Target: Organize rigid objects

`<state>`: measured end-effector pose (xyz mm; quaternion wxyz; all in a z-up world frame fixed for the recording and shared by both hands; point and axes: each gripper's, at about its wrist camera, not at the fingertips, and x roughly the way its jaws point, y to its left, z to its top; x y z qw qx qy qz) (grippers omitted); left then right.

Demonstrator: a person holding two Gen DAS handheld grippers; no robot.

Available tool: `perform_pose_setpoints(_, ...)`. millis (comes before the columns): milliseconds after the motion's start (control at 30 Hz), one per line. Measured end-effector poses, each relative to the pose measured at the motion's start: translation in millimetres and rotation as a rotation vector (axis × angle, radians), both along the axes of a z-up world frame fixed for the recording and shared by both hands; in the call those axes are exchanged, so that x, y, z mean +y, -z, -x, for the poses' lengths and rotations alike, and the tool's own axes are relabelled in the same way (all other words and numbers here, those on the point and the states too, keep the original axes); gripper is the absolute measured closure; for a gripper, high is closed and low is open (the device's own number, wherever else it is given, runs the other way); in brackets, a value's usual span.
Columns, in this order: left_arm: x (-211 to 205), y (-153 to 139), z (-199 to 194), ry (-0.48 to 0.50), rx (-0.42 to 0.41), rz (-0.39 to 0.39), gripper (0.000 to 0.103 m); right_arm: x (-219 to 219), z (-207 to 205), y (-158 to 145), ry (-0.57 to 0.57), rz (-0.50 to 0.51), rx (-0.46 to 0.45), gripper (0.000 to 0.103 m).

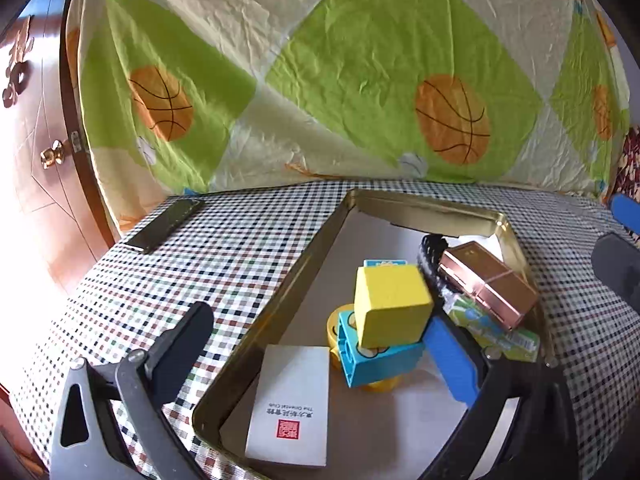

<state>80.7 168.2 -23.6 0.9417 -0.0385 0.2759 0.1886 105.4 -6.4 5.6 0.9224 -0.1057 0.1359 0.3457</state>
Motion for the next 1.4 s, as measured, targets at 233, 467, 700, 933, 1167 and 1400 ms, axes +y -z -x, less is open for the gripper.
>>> perform_pose_setpoints(233,20,-1,27,-0.052,-0.015,0.037,0.001,-7,0,1,-0.005,-0.025,0.016,0.019)
perform_pose_setpoints(467,1,-11,60,0.008,-0.093,0.045,0.001,-2,6,2,-0.028,-0.018,0.014,0.019)
perform_pose_setpoints(700,-27,-35,67,0.039,-0.134,-0.023,0.001,-4,17,-5,-0.042,-0.036,0.005,0.019)
perform_pose_setpoints(933,-24,-40,74,0.010,-0.135,-0.015,0.001,-6,27,-15,-0.049,-0.047,-0.017,0.019)
perform_pose_setpoints(1167,-24,-39,75,0.000,-0.134,-0.052,0.001,-1,32,-13,-0.056,-0.033,-0.025,0.019)
perform_pose_setpoints(1400,-25,-40,77,-0.007,-0.148,-0.066,0.001,0,33,-13,-0.060,-0.026,-0.026,0.019)
